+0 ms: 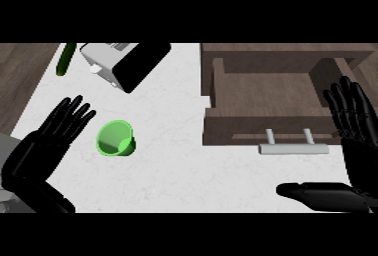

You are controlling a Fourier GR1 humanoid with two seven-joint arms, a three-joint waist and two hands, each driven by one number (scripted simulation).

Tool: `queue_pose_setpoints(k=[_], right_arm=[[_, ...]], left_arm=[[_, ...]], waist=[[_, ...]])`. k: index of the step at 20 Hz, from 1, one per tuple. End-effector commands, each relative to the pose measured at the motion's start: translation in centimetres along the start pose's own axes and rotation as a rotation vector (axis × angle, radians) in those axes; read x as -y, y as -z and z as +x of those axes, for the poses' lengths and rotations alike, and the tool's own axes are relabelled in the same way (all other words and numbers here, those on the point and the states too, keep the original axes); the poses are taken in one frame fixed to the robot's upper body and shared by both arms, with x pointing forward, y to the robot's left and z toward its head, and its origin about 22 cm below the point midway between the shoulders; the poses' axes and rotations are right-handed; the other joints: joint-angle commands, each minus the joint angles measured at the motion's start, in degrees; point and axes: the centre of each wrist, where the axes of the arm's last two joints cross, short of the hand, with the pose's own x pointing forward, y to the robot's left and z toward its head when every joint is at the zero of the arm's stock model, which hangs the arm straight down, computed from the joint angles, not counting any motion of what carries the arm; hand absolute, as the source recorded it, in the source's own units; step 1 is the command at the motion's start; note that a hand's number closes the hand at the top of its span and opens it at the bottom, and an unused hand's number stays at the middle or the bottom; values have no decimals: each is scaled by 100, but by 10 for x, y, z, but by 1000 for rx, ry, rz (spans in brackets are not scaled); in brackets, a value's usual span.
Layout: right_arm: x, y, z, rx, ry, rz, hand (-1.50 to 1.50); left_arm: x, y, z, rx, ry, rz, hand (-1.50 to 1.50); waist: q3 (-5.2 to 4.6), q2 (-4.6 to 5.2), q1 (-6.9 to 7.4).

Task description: Pick up the cup, place it into the drawer and close the drawer

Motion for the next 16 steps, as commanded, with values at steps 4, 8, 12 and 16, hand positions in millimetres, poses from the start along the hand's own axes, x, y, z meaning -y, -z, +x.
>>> queue_pose_setpoints(k=[4,8,12,16], right_arm=[[0,-10,-1,5,-4,-4,-150],[3,1,1,11,-9,13,-150],[-2,4,-3,0,-4,12,-150],[-1,8,-25,8,-1,-12,-150]], left_arm=[[-24,-6,-30,-71,85,85,-150],[-52,6,-45,-93,127,147,-150],[-52,-36,-95,-135,121,163,-150],[-50,-24,-111,-149,168,173,-150]], waist=[[2,-5,-6],[0,2,-27],[-4,9,-29],[0,4,-7]])
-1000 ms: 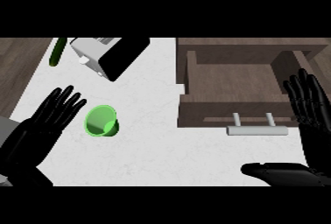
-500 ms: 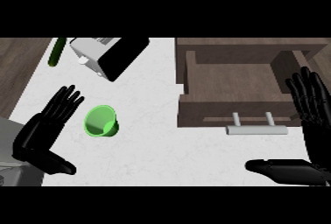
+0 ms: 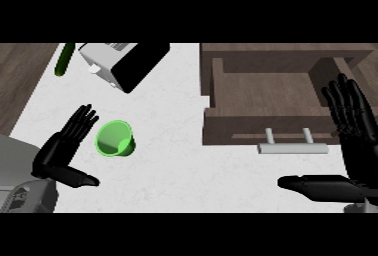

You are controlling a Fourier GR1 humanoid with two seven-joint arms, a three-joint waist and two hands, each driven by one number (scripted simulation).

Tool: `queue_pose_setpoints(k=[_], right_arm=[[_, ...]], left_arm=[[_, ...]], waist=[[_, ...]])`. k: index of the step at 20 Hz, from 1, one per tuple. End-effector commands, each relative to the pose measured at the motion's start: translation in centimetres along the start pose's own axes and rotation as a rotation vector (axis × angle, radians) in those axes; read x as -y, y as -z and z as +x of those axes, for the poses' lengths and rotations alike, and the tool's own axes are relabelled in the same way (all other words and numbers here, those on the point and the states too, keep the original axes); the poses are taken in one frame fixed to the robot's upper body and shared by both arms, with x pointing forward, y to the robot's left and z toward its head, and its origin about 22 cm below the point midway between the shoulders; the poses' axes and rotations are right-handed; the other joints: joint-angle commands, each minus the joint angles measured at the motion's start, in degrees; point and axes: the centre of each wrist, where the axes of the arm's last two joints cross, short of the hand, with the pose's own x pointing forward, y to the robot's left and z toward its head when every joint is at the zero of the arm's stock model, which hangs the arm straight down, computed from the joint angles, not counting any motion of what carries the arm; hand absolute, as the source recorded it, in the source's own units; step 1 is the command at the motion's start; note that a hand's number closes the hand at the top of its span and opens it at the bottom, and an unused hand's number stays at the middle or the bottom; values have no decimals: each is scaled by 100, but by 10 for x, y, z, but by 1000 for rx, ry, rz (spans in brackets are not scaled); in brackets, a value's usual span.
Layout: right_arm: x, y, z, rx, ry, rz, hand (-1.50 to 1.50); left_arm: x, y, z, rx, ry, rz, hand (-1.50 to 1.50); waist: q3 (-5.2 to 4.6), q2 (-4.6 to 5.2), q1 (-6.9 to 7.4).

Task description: Pick up the cup, place it into the drawer and close the drawer

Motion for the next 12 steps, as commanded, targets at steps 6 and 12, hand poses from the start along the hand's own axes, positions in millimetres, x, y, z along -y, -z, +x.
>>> queue_pose_setpoints(k=[6,12], right_arm=[[-6,8,10,-2,9,14,-150],[11,2,17,9,12,17,-150]], left_arm=[[-19,8,-43,-26,-6,56,-150],[-24,-19,-59,-5,-28,61,-150]], waist=[[-9,26,-78],[-16,36,-121]])
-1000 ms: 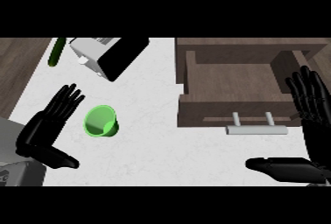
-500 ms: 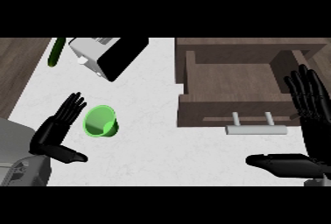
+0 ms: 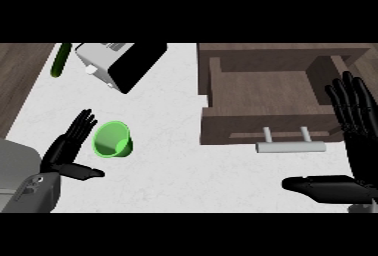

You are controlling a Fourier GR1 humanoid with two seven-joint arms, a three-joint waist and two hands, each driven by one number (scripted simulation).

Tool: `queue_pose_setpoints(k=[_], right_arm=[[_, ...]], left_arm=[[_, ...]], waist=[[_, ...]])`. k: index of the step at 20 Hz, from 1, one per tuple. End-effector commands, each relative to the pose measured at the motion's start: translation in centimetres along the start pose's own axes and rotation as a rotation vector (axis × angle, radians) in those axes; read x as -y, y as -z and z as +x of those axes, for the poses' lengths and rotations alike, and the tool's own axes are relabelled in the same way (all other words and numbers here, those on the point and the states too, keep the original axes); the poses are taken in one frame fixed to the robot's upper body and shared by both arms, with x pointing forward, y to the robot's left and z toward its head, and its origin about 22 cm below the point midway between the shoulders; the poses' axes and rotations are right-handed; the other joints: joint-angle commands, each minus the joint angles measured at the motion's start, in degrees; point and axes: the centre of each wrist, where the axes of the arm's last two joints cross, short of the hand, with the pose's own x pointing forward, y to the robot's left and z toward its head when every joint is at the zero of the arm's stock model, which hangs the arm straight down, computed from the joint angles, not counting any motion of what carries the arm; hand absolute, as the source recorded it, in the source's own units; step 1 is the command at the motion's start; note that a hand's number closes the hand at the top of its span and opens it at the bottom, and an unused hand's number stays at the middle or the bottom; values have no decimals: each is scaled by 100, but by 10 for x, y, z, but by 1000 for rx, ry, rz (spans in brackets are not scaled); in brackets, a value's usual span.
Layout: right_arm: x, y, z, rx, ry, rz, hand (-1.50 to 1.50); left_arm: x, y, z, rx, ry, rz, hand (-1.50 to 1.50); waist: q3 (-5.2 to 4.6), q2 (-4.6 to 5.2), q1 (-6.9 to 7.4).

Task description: Pick up the cup, place it into the drawer and close the drawer

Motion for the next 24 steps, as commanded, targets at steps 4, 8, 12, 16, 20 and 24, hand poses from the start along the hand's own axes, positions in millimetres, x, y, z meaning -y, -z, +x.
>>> queue_pose_setpoints(k=[4,8,12,16,20,24], right_arm=[[-3,14,1,11,10,10,-150],[-13,6,-4,-9,6,17,-150],[-10,7,3,14,15,23,-150],[-6,-1,-8,3,5,36,-150],[-15,5,-1,9,10,28,-150],[-21,5,-5,12,35,30,-150]], left_arm=[[8,-6,-18,86,-70,-28,-150],[10,-2,-18,92,-51,-37,-150],[15,-1,-20,110,-68,-51,-150],[14,9,-14,120,-78,-56,-150],[16,3,-20,118,-77,-68,-150],[20,14,-15,125,-120,-89,-150]], waist=[[-13,37,-42],[-14,37,-62],[-14,30,-68],[-15,43,-104],[-18,48,-103],[-21,60,-118]])
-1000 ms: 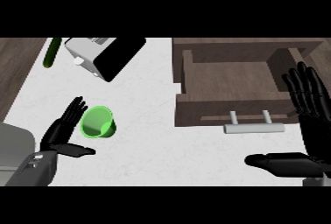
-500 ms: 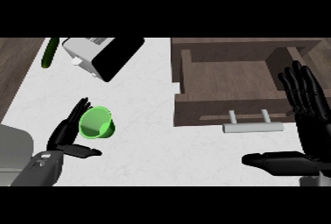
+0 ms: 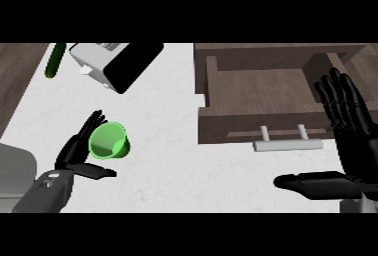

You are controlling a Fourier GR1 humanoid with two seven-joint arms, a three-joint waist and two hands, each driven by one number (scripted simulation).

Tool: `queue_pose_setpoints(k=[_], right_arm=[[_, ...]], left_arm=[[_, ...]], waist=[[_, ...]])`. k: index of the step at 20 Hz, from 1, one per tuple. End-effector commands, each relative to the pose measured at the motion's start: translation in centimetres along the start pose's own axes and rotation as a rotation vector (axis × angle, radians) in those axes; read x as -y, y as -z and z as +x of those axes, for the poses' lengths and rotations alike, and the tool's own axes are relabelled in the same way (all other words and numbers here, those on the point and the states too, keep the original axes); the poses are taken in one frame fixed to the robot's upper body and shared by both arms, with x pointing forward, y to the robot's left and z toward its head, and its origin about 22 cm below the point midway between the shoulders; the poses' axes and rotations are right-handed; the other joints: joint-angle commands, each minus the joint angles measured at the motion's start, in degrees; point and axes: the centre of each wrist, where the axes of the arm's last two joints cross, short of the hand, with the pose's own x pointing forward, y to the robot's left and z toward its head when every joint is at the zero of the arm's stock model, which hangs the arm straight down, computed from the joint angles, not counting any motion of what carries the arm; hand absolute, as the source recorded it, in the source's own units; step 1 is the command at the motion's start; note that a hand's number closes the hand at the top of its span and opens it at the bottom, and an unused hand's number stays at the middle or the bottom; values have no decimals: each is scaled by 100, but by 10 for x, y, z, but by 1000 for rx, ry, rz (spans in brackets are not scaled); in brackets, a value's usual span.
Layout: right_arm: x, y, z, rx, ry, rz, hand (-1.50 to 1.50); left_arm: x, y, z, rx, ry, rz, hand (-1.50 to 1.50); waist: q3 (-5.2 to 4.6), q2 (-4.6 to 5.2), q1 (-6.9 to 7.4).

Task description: Pick up the cup, place it into the drawer and close the drawer

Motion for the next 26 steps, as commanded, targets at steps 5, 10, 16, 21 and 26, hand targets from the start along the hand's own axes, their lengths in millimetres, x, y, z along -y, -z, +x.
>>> queue_pose_setpoints(k=[5,10,16,21,26], right_arm=[[11,3,-4,-23,-12,3,-150],[15,-1,-5,-17,2,8,-150],[-3,1,-12,-35,21,2,-150],[1,9,-1,-11,5,-4,-150],[12,-6,-14,-40,-15,-3,-150]], left_arm=[[29,14,-7,121,-190,-108,-150],[31,23,-3,147,-279,-149,-150],[49,32,-5,145,-381,-233,150],[58,28,-10,152,-459,-256,150],[35,17,-7,287,-409,27,150]], waist=[[3,-2,5],[1,-2,-33],[6,-8,43],[-6,-8,36],[10,-32,125]])
